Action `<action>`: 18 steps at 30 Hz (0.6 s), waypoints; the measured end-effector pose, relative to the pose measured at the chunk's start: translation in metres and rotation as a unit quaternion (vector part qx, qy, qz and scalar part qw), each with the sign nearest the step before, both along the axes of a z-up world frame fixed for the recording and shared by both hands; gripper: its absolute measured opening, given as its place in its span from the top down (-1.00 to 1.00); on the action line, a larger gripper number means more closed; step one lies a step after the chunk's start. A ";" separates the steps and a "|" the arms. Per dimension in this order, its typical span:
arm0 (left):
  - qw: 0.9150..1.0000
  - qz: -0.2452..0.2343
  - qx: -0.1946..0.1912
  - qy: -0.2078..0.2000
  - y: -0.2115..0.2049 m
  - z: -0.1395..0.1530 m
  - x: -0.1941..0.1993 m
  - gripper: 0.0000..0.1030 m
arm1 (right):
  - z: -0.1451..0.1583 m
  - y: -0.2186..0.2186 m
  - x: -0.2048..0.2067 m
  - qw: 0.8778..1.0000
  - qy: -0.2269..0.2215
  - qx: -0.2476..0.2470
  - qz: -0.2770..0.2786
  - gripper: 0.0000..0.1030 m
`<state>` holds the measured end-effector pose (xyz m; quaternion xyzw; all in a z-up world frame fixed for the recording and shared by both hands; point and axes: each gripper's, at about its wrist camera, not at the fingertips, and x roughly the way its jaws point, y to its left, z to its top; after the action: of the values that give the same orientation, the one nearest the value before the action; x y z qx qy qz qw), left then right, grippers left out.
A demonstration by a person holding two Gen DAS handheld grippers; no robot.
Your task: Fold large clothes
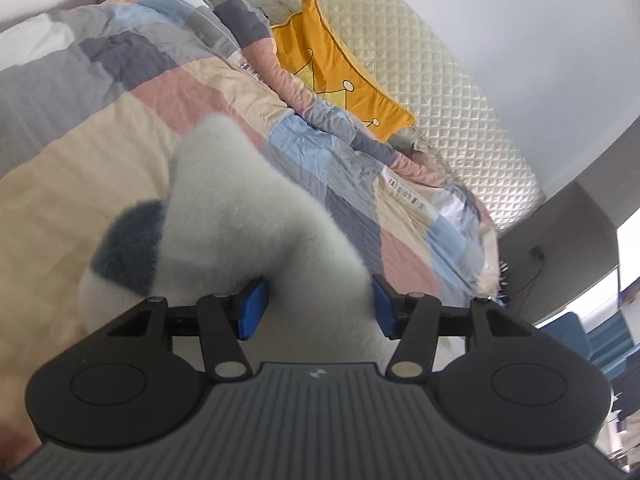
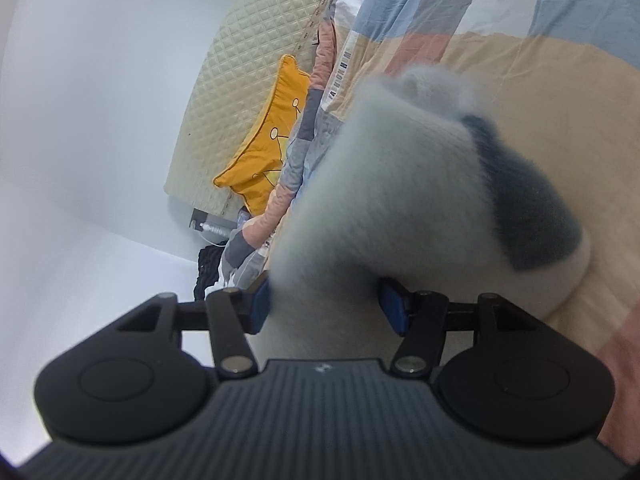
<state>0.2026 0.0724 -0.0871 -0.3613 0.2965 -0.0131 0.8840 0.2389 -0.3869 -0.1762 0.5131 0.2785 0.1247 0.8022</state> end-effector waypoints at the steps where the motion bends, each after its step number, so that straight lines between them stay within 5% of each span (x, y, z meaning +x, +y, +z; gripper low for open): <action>1: 1.000 -0.001 0.003 0.000 0.000 -0.003 0.010 -0.17 | -0.001 0.000 0.007 1.000 0.002 -0.003 0.000 -0.17; 10: 0.987 -0.061 0.142 -0.033 -0.028 -0.025 0.080 -0.17 | -0.006 0.014 0.064 0.987 -0.007 -0.162 0.010 -0.16; 13: 0.979 -0.088 0.181 -0.030 -0.044 -0.040 0.102 -0.17 | -0.005 0.027 0.079 0.971 -0.025 -0.238 0.029 -0.16; 16: 0.970 -0.111 0.216 -0.030 -0.057 -0.054 0.120 -0.18 | -0.003 0.044 0.091 0.942 -0.052 -0.330 0.043 -0.16; 18: 0.966 -0.122 0.225 -0.023 -0.062 -0.064 0.130 -0.18 | -0.007 0.047 0.099 0.940 -0.050 -0.333 0.056 -0.16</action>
<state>0.3327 0.0103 -0.1506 -0.1132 0.3131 -0.0624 0.9409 0.3383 -0.3399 -0.1836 0.1933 0.2920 0.0953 0.9318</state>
